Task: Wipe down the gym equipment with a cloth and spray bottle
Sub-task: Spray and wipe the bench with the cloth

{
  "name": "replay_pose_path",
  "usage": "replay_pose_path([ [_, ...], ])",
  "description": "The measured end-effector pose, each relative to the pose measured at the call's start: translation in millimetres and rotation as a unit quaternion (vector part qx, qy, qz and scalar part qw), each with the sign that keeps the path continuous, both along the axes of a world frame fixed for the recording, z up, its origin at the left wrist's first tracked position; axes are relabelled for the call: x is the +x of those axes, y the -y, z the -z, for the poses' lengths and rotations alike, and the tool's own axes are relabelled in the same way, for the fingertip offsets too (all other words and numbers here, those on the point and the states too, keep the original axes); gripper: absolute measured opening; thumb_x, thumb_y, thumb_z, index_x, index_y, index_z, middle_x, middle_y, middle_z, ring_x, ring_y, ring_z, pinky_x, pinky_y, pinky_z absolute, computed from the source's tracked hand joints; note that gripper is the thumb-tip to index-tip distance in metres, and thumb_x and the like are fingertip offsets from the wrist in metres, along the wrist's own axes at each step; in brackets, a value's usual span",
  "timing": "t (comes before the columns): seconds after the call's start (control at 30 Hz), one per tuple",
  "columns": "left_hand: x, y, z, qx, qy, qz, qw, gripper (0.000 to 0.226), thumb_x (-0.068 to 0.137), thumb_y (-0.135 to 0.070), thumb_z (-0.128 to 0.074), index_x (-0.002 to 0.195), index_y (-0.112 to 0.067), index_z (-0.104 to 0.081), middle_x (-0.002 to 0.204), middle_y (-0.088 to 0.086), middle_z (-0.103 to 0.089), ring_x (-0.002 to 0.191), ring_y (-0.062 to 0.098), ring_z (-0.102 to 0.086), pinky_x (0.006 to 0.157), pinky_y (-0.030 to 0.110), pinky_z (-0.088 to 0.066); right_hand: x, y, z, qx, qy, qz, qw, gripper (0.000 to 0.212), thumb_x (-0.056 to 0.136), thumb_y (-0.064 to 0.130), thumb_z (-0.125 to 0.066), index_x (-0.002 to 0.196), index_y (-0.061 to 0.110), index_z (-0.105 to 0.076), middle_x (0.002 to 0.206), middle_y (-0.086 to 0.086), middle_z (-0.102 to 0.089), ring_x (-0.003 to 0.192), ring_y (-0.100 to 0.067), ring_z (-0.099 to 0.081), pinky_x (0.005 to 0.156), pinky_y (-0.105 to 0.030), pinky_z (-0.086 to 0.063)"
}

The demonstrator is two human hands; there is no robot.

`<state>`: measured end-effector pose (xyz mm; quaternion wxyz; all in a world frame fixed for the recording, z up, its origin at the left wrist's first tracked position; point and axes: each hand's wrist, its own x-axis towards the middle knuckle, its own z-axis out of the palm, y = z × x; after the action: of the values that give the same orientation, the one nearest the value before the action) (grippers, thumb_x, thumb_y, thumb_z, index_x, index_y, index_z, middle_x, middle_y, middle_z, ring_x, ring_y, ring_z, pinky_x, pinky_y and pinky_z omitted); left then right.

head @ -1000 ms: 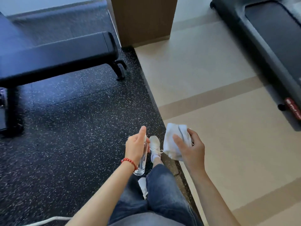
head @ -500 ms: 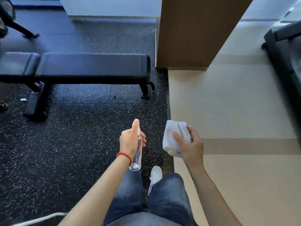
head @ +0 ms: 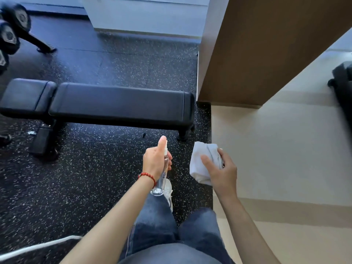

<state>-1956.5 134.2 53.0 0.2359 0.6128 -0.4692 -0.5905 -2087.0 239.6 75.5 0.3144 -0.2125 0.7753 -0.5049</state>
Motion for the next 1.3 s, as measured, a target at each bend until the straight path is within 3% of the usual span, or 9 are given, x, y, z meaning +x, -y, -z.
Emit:
replay_pose_path([
  [0.27, -20.9, 86.0, 6.0, 0.005, 0.005, -0.008, 1.0, 0.065, 0.095, -0.045, -0.041, 0.049, -0.001, -0.057, 0.042, 0.011, -0.051, 0.036, 0.016, -0.05, 0.041, 0.018, -0.042, -20.1, 84.7, -1.1, 0.005, 0.01, 0.007, 1.0, 0.031, 0.076, 0.017, -0.074, 0.1, 0.024, -0.055, 0.09, 0.02, -0.057, 0.08, 0.005, -0.055, 0.068, -0.001, -0.04],
  [0.4, -38.4, 111.1, 14.8, 0.012, 0.004, -0.012, 1.0, 0.066, 0.095, -0.045, -0.043, 0.048, -0.002, -0.056, 0.043, 0.013, -0.051, 0.037, 0.019, -0.05, 0.044, 0.023, -0.045, -38.8, 115.2, 5.1, 0.014, 0.016, 0.001, 1.0, 0.033, 0.077, 0.019, -0.074, 0.101, 0.025, -0.053, 0.094, 0.02, -0.056, 0.087, -0.001, -0.055, 0.081, -0.017, -0.041],
  [0.57, -66.5, 144.3, 31.0, 0.015, 0.027, -0.01, 0.999, 0.067, 0.094, -0.045, -0.045, 0.04, -0.008, -0.055, 0.04, 0.012, -0.05, 0.039, 0.023, -0.05, 0.053, 0.031, -0.048, -67.5, 155.2, 20.3, 0.03, 0.038, -0.007, 0.999, 0.034, 0.077, 0.019, -0.074, 0.106, 0.02, -0.056, 0.102, 0.005, -0.061, 0.097, -0.015, -0.057, 0.091, -0.031, -0.046],
  [0.8, -107.2, 188.5, 47.0, 0.029, 0.047, -0.031, 0.998, 0.066, 0.094, -0.041, -0.047, 0.036, -0.011, -0.053, 0.036, 0.009, -0.047, 0.036, 0.022, -0.047, 0.049, 0.027, -0.043, -117.8, 216.0, 32.4, 0.055, 0.056, -0.025, 0.997, 0.035, 0.077, 0.02, -0.073, 0.108, 0.019, -0.057, 0.1, 0.008, -0.061, 0.097, -0.014, -0.057, 0.089, -0.029, -0.045],
  [0.9, -120.8, 205.7, 53.1, 0.045, 0.055, -0.054, 0.996, 0.063, 0.082, -0.05, -0.042, 0.032, -0.014, -0.052, 0.034, 0.009, -0.046, 0.036, 0.024, -0.048, 0.051, 0.029, -0.043, -137.6, 238.9, 36.5, 0.062, 0.055, -0.023, 0.996, 0.035, 0.078, 0.018, -0.073, 0.107, 0.022, -0.054, 0.095, 0.018, -0.057, 0.09, -0.005, -0.056, 0.083, -0.018, -0.041],
  [1.0, -126.5, 218.2, 60.6, 0.06, 0.071, -0.072, 0.993, 0.062, 0.083, -0.046, -0.04, 0.031, -0.013, -0.052, 0.034, 0.009, -0.047, 0.036, 0.022, -0.049, 0.054, 0.031, -0.045, -150.8, 257.0, 41.6, 0.068, 0.052, -0.037, 0.996, 0.033, 0.078, 0.017, -0.072, 0.105, 0.023, -0.054, 0.093, 0.019, -0.057, 0.085, 0.003, -0.055, 0.074, -0.006, -0.04],
  [1.1, -128.1, 226.3, 65.1, 0.081, 0.082, -0.087, 0.99, 0.06, 0.079, -0.045, -0.038, 0.031, -0.012, -0.051, 0.034, 0.009, -0.046, 0.036, 0.023, -0.047, 0.054, 0.031, -0.043, -156.4, 271.0, 45.1, 0.076, 0.057, -0.043, 0.995, 0.04, 0.073, 0.025, -0.076, 0.108, 0.019, -0.057, 0.095, 0.013, -0.06, 0.086, -0.001, -0.056, 0.077, -0.013, -0.042],
  [1.17, -127.7, 231.4, 66.8, 0.095, 0.082, -0.101, 0.987, 0.057, 0.073, -0.046, -0.037, 0.031, -0.012, -0.051, 0.034, 0.009, -0.045, 0.036, 0.023, -0.045, 0.052, 0.03, -0.041, -157.2, 279.2, 46.4, 0.077, 0.06, -0.047, 0.994, 0.041, 0.067, 0.035, -0.072, 0.103, 0.023, -0.057, 0.091, 0.018, -0.059, 0.082, 0.003, -0.057, 0.074, -0.01, -0.043],
  [1.3, -124.2, 242.9, 69.0, 0.106, 0.068, -0.12, 0.985, 0.053, 0.072, -0.041, -0.038, 0.029, -0.012, -0.049, 0.035, 0.011, -0.044, 0.034, 0.023, -0.042, 0.047, 0.027, -0.037, -154.0, 294.4, 49.2, 0.085, 0.061, -0.056, 0.993, 0.038, 0.073, 0.03, -0.075, 0.104, 0.022, -0.056, 0.093, 0.018, -0.058, 0.087, -0.005, -0.056, 0.077, -0.015, -0.043],
])
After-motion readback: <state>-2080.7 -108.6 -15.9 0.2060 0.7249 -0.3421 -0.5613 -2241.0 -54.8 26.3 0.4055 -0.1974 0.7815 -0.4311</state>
